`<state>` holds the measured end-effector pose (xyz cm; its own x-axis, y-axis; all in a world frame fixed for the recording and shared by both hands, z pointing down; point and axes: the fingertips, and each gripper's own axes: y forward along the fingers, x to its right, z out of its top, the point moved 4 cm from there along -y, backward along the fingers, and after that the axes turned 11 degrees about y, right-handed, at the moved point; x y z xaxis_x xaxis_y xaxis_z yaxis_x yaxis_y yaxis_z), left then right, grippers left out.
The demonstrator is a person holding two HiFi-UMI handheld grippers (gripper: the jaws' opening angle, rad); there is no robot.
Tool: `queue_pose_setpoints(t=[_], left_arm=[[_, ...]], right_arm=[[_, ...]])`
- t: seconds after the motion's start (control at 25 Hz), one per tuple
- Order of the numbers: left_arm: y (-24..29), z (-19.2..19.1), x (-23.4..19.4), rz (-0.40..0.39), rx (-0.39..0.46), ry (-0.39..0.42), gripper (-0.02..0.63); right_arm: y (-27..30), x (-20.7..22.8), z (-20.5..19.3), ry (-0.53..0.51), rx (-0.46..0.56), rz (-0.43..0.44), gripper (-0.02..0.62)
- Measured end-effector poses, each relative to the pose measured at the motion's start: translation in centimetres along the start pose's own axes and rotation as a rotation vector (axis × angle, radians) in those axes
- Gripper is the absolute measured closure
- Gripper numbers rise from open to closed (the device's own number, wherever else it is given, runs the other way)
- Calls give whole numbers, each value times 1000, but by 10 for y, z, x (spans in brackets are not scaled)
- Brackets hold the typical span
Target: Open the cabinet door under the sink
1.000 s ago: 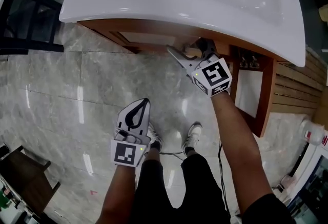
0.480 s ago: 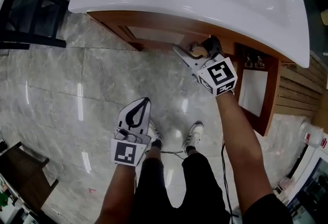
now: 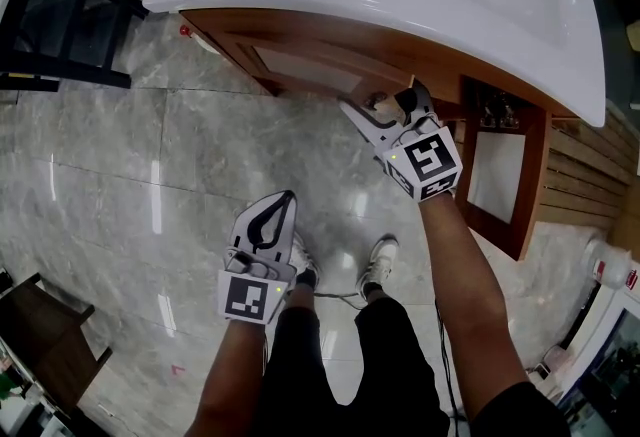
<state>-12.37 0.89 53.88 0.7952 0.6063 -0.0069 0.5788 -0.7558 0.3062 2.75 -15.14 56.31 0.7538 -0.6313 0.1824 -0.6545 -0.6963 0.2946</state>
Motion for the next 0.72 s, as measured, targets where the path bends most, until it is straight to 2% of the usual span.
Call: queue_pose_setpoints(t=[0.24, 0.72], left_arm=[[-5, -1, 1, 7, 4, -3, 584], [-29, -5, -13, 47, 0, 5, 584]], right_arm=[[-12, -24, -7, 22, 14, -20, 272], [-29, -77, -18, 3, 4, 5, 268]])
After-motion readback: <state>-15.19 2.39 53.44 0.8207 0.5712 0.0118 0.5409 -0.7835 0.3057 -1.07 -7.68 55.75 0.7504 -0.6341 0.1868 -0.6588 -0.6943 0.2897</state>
